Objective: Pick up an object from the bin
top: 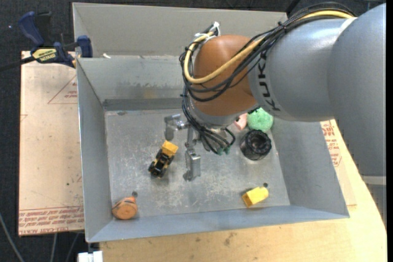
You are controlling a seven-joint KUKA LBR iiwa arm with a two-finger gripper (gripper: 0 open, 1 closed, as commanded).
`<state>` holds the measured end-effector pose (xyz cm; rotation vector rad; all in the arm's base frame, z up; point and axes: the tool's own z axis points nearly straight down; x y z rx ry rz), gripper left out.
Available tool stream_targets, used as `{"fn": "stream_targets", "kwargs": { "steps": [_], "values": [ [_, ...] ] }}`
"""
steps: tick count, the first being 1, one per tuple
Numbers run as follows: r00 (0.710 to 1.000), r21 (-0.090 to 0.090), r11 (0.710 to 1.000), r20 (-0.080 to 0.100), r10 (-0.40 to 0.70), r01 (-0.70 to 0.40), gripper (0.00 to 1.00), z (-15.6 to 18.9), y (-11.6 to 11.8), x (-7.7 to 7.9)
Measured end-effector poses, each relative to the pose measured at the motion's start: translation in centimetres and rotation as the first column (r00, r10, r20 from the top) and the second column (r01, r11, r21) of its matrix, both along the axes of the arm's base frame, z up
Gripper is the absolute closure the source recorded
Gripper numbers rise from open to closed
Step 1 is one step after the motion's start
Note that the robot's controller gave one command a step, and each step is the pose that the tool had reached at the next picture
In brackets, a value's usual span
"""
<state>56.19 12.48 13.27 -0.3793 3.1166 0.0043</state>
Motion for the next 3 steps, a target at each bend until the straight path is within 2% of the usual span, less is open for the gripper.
{"fn": "stream_targets", "kwargs": {
  "steps": [1,2,3],
  "values": [
    [0.994,-0.003,0.994,0.001,0.106,-0.106,0.0,-0.5,0.6,0.7],
    [0.903,-0.002,0.903,0.002,0.429,-0.429,0.0,-6.0,2.4,1.4],
    [0.836,-0.002,0.836,0.002,0.549,-0.549,1.0,-6.2,2.8,1.9]
  ]
}}
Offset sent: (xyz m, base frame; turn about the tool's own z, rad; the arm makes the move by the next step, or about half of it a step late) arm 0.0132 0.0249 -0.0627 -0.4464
